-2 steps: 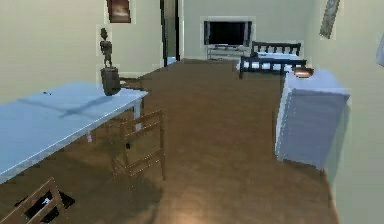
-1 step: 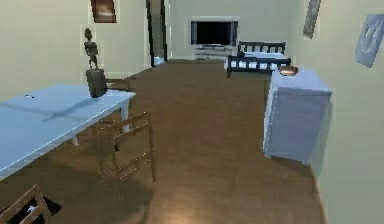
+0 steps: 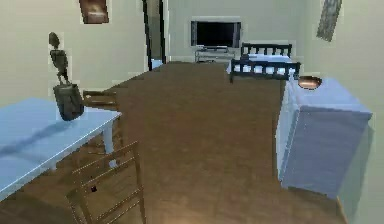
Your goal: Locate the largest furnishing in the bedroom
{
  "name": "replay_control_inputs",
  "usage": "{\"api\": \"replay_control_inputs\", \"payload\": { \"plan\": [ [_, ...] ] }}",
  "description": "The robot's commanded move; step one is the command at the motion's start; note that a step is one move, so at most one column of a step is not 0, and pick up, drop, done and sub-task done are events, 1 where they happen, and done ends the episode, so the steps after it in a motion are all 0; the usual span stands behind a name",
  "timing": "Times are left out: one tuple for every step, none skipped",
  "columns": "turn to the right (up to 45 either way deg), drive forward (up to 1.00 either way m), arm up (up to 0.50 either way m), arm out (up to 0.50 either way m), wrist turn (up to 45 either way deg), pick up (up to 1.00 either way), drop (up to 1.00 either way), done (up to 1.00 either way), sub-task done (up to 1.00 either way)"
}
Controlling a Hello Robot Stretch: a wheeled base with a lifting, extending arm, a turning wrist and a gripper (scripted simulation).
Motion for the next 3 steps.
{"api": "replay_control_inputs", "payload": {
  "plan": [
    [-33.0, 0.0, 0.0, 0.0, 0.0, 0.0, 0.0, 0.0, 0.0],
    [0.0, 0.25, 0.0, 0.0, 0.0, 0.0, 0.0, 0.0, 0.0],
    [45.0, 0.0, 0.0, 0.0, 0.0, 0.0, 0.0, 0.0, 0.0]
  ]
}}
